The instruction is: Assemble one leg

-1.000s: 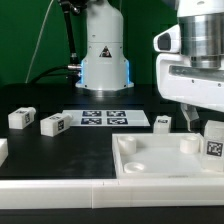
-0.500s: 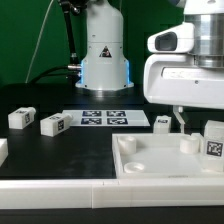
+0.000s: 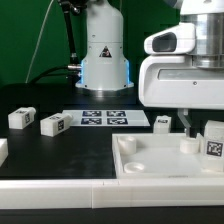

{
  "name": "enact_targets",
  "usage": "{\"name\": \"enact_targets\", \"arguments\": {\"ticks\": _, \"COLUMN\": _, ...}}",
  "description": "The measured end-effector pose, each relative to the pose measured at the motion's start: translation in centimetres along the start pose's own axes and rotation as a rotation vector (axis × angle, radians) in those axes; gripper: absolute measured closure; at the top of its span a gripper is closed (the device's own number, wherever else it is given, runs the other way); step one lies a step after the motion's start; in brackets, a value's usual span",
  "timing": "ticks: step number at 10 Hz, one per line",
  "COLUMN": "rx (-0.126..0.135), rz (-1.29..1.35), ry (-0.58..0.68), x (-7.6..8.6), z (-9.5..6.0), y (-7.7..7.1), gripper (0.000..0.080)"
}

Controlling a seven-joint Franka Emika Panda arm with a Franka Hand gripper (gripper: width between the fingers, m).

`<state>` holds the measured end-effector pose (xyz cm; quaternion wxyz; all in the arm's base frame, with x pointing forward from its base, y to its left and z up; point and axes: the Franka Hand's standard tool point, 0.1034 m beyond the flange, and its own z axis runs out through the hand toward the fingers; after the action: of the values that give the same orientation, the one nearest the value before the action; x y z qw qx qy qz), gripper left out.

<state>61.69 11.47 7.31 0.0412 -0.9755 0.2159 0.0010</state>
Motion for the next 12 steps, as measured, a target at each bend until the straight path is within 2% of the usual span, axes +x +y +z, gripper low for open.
{"name": "enact_targets", "arguments": {"ticks": 1, "rx": 0.000, "rz": 0.022, "ry": 0.000, "x": 0.00, "z": 0.00, "y": 0.00, "gripper": 0.0509}}
{"name": "enact_targets", "arguments": {"ticks": 4, "rx": 0.004, "rz": 0.171, "ry": 0.000, "x": -0.02, "z": 0.02, "y": -0.04, "gripper": 0.0509}}
{"name": "enact_targets", "arguments": {"ticks": 6, "rx": 0.044, "rz": 0.396, "ry": 0.015, "x": 0.07, "z": 0.04, "y": 0.00, "gripper": 0.0509}}
{"name": "enact_targets", "arguments": {"ticks": 8, "rx": 0.048, "rz": 0.616, "ry": 0.012, "x": 0.08, "z": 0.05, "y": -0.06, "gripper": 0.0508}}
{"name": "enact_targets", "arguments": {"ticks": 12, "rx": 0.081, "rz": 1.064, "ry": 0.011, "x": 0.04, "z": 0.14, "y": -0.46, "gripper": 0.0508}}
